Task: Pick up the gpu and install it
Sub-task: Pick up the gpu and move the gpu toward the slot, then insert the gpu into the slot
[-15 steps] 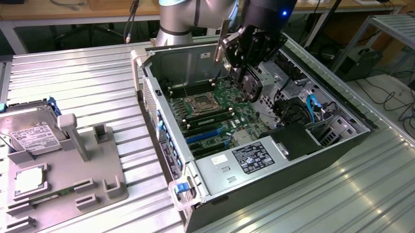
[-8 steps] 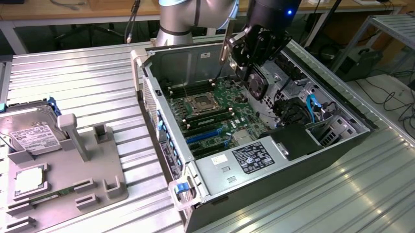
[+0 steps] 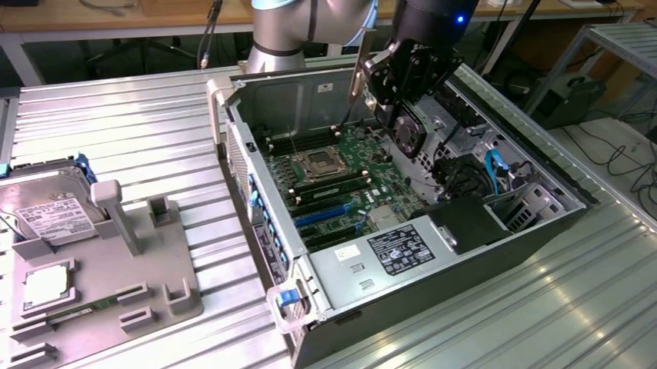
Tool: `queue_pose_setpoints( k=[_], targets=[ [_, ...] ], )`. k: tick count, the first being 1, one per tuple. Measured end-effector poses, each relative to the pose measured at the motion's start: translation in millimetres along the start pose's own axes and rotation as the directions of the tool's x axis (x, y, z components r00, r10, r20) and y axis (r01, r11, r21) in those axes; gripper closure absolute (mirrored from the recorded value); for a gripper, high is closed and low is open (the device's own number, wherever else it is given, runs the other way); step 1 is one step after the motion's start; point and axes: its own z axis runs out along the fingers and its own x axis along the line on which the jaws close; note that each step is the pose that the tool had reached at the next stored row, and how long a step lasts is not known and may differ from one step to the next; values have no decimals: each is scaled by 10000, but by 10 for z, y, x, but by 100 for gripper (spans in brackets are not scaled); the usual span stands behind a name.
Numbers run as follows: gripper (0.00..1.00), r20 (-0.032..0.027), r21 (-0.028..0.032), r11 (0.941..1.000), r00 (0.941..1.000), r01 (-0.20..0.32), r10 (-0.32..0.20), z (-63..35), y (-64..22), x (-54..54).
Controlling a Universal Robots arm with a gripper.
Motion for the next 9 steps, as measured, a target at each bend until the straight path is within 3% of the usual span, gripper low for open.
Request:
queue_pose_setpoints(
  k=[9],
  targets=[
    [73, 0, 0, 10000, 10000, 15, -15, 0, 0, 0]
  ],
)
